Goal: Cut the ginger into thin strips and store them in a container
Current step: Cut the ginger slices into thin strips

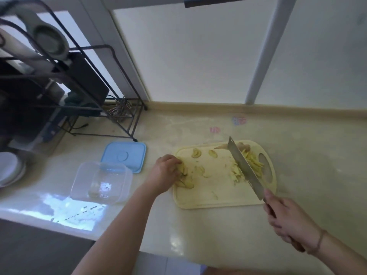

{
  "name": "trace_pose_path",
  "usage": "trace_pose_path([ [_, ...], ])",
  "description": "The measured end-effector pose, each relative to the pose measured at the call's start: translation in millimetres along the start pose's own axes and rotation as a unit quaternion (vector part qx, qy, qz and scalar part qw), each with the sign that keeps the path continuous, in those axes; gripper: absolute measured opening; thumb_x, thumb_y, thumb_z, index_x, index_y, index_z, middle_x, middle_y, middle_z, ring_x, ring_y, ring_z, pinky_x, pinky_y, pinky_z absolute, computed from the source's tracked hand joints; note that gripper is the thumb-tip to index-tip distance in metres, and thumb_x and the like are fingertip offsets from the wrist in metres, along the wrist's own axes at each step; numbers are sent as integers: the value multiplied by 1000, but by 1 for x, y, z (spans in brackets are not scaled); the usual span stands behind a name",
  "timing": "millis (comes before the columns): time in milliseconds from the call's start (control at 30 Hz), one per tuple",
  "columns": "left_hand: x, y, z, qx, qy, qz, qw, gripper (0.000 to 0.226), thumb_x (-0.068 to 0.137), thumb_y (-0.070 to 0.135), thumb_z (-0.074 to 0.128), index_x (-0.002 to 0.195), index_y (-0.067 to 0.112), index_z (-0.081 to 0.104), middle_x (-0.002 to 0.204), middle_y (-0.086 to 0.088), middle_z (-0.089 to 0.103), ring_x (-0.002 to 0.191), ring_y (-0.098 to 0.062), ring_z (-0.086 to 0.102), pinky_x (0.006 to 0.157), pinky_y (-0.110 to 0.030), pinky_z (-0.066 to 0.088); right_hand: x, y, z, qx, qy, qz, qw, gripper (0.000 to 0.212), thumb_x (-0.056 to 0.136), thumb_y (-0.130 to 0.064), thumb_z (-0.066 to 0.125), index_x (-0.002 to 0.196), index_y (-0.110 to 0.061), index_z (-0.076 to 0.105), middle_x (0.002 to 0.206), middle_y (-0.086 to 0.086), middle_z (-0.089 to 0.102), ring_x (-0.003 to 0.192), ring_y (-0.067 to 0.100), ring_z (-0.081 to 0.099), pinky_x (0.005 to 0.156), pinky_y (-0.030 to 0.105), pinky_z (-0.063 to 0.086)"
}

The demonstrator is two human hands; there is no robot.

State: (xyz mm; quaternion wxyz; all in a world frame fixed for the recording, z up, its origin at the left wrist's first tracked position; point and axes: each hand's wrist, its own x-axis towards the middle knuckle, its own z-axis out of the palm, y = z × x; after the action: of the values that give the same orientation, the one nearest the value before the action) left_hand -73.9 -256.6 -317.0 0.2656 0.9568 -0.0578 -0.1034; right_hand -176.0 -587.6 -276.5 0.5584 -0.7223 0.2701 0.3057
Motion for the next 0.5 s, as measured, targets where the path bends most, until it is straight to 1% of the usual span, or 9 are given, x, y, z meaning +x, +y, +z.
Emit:
trace_pose_path([
  [67, 4, -3, -1, 1, 3, -3, 1000, 33, 93, 11, 67, 126, 9, 68, 129, -10, 62, 116, -30, 56, 94, -21, 35, 0, 1, 4, -11, 3, -5, 1000, 52, 98, -60, 44, 75, -14, 43, 54, 2, 31, 40, 11, 23, 44, 16, 19],
  [100, 7, -3, -1, 5, -2, -11, 1000, 35, 96, 14, 64, 131, 11, 64, 133, -8, 61, 119, -28, 53, 97, -23, 35, -1, 1, 7, -16, 5, -7, 1000, 53, 98, -61, 44, 74, -14, 43, 54, 2, 31, 41, 12, 24, 45, 17, 19],
  [167, 16, -1, -1, 31, -20, -17, 999, 39, 96, 19, 63, 135, 15, 61, 137, -5, 58, 121, -27, 51, 104, -31, 40, -3, 2, 12, -29, 7, -12, 999, 53, 99, -61, 44, 73, -14, 42, 55, 3, 31, 43, 13, 24, 46, 18, 18],
  [200, 20, 0, -1, 52, -27, -15, 998, 40, 95, 22, 65, 134, 18, 63, 136, -4, 58, 119, -27, 51, 103, -35, 42, -4, 2, 15, -36, 8, -13, 999, 53, 99, -60, 44, 72, -15, 42, 55, 3, 31, 43, 13, 23, 46, 18, 18],
  [233, 23, 2, -2, 73, -31, -12, 997, 39, 93, 25, 67, 132, 20, 65, 133, -3, 60, 116, -27, 52, 100, -36, 43, -5, 2, 17, -41, 10, -14, 999, 53, 100, -60, 44, 72, -15, 41, 55, 2, 30, 43, 13, 23, 45, 17, 18],
  [300, 26, 6, -2, 111, -34, -4, 993, 36, 92, 29, 66, 128, 24, 67, 126, 1, 63, 111, -24, 52, 94, -34, 42, -6, 2, 19, -51, 12, -21, 998, 53, 99, -60, 44, 71, -15, 41, 55, 2, 30, 42, 13, 22, 45, 17, 17],
  [367, 26, 8, -2, 130, -41, 3, 991, 34, 93, 30, 64, 127, 25, 67, 122, 2, 63, 110, -23, 52, 92, -34, 41, -7, 3, 20, -61, 14, -28, 998, 53, 99, -60, 43, 71, -16, 40, 55, 2, 30, 42, 13, 21, 46, 17, 17],
  [400, 27, 8, -1, 122, -45, 4, 991, 34, 93, 28, 65, 126, 24, 68, 121, 1, 63, 110, -24, 54, 93, -34, 42, -7, 3, 21, -64, 17, -29, 997, 53, 100, -59, 43, 71, -16, 40, 55, 1, 30, 43, 13, 21, 45, 17, 16],
  [500, 29, 7, 2, 43, -59, -9, 997, 36, 88, 14, 70, 125, 16, 69, 112, -3, 62, 104, -24, 59, 92, -31, 47, -8, 5, 23, -67, 18, -24, 997, 52, 101, -59, 43, 71, -16, 39, 53, -1, 29, 42, 13, 19, 44, 16, 15],
])
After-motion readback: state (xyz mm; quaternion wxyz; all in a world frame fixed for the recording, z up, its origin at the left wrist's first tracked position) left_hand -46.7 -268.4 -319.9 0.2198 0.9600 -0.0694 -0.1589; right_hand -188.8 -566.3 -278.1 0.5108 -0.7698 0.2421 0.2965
